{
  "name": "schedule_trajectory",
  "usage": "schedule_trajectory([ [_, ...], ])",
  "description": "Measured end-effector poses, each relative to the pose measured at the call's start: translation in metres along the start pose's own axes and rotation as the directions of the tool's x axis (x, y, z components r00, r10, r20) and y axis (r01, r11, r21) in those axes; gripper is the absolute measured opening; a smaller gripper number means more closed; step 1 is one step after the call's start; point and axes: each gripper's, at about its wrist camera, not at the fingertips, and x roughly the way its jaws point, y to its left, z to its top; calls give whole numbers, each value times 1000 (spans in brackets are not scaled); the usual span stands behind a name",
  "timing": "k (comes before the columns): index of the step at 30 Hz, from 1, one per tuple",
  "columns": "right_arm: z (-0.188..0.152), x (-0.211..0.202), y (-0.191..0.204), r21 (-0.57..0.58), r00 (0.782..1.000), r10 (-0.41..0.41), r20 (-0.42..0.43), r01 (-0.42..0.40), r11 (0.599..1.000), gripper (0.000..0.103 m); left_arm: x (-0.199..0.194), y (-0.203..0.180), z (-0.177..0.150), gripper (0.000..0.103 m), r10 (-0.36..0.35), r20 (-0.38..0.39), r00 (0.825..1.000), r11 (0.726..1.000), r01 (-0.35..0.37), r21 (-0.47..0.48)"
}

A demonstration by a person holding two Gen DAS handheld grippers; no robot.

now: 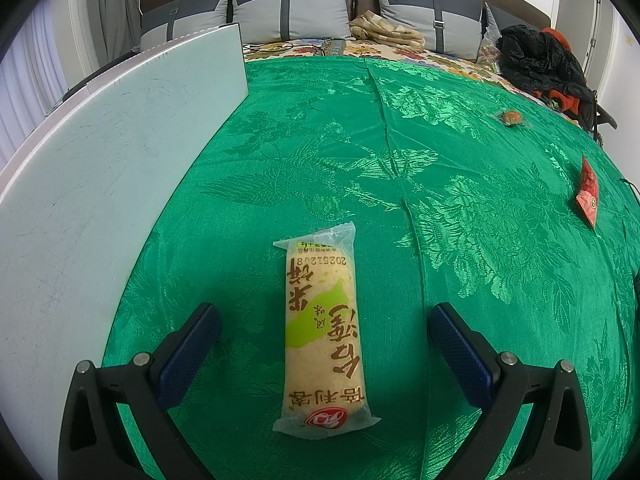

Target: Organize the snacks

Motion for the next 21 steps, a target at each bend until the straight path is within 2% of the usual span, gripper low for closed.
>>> schedule_trajectory([
  [18,0,0,0,0,1000,-1,0,1,1000,80,0,1,-1,103,-4,0,1000,1000,4,1],
  [21,0,0,0,0,1000,-1,0,1,1000,80,-1,0,2,103,-56,-67,996,995,61,77],
])
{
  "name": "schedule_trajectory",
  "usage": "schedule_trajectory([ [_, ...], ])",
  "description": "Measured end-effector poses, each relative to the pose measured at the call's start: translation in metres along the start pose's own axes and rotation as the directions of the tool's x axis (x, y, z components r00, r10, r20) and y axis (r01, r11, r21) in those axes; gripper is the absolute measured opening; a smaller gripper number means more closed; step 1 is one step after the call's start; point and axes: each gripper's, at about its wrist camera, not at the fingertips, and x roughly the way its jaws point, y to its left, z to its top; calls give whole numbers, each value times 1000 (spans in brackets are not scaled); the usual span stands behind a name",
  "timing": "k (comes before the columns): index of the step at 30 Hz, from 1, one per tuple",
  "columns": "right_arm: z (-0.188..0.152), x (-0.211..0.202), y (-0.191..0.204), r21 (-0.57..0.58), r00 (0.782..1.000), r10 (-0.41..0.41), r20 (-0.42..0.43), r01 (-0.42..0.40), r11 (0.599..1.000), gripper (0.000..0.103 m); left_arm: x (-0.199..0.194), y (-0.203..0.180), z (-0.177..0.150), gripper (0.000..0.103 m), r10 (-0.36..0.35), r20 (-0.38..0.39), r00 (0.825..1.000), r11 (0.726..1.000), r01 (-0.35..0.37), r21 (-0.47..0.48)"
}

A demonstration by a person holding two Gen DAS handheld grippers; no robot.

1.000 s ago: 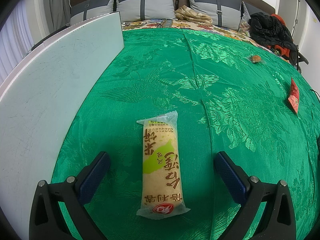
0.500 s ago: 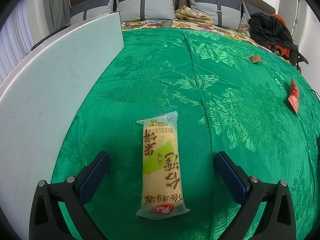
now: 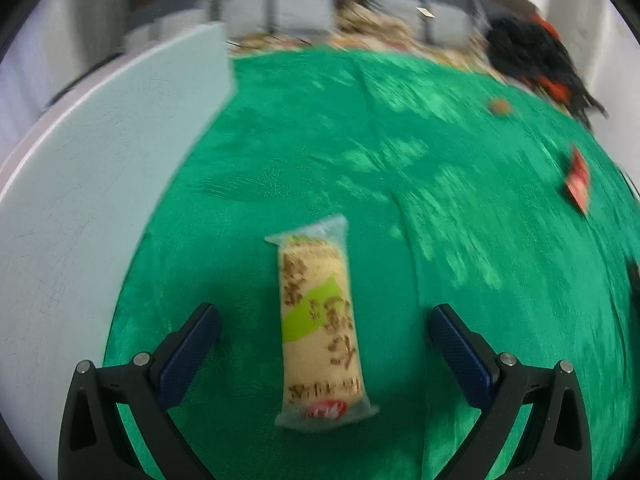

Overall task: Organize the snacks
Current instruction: 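Grasp the Snickers bar with the right tool while the left tool grasps the yellow packet, then carry the Snickers and yellow packet into the white box and open both tools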

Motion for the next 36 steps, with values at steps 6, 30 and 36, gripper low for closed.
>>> schedule_trajectory([
  [6,0,0,0,0,1000,0,0,0,1000,80,-6,2,7,77,-29,-95,995,998,34,60],
  [30,46,4,2,57,939,79,-336,-63,996,18,-157,22,-16,29,-345,122,931,927,359,-112],
  [36,86,-77,98,35,911,358,-206,-359,933,18,-230,113,-2,29,-306,254,917,914,358,-191],
])
